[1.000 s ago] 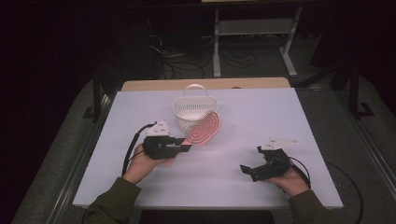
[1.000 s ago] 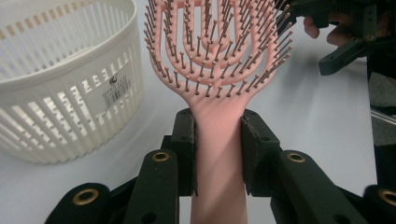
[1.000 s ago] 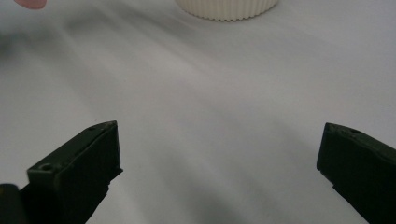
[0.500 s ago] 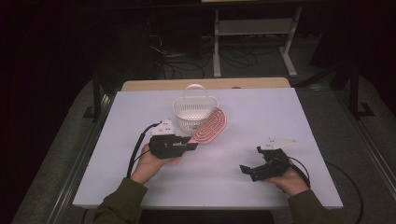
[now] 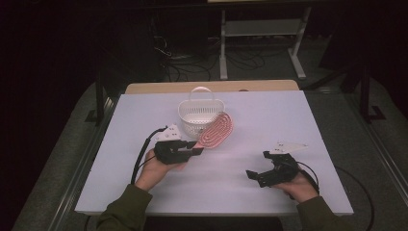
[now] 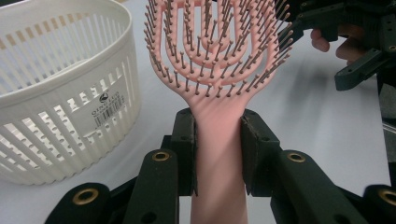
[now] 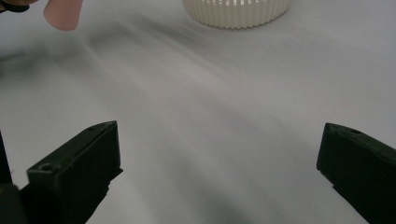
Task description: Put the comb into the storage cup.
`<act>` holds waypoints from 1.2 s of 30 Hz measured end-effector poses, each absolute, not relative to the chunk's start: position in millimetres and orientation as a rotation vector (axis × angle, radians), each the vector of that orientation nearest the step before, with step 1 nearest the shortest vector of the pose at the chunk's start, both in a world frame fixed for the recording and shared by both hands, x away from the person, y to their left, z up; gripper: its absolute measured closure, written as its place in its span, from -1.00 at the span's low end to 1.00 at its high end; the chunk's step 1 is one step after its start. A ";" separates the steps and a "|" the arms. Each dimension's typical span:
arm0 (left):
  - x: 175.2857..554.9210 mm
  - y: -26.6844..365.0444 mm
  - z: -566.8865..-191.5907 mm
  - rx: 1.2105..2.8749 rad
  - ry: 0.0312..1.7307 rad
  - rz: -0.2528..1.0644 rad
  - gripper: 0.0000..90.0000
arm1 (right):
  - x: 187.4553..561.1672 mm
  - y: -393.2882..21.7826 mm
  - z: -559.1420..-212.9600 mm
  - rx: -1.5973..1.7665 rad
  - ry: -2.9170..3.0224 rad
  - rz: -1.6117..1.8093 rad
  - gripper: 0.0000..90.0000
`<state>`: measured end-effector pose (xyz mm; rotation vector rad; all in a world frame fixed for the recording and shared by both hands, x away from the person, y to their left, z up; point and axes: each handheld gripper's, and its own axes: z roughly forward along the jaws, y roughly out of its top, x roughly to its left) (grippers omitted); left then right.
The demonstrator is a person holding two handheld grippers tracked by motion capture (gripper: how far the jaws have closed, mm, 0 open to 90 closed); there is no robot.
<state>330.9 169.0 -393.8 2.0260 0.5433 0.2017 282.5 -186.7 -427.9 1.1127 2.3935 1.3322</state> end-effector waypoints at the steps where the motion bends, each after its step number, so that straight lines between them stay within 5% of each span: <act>1: 330.5 169.5 -394.2 2.025 0.550 0.207 0.56 | 282.6 -186.3 -427.4 1.110 2.392 1.340 -1.00; 36: 327.3 182.3 -394.3 1.966 0.578 0.214 0.56 | 301.6 -156.6 -409.4 1.058 2.506 1.301 -1.00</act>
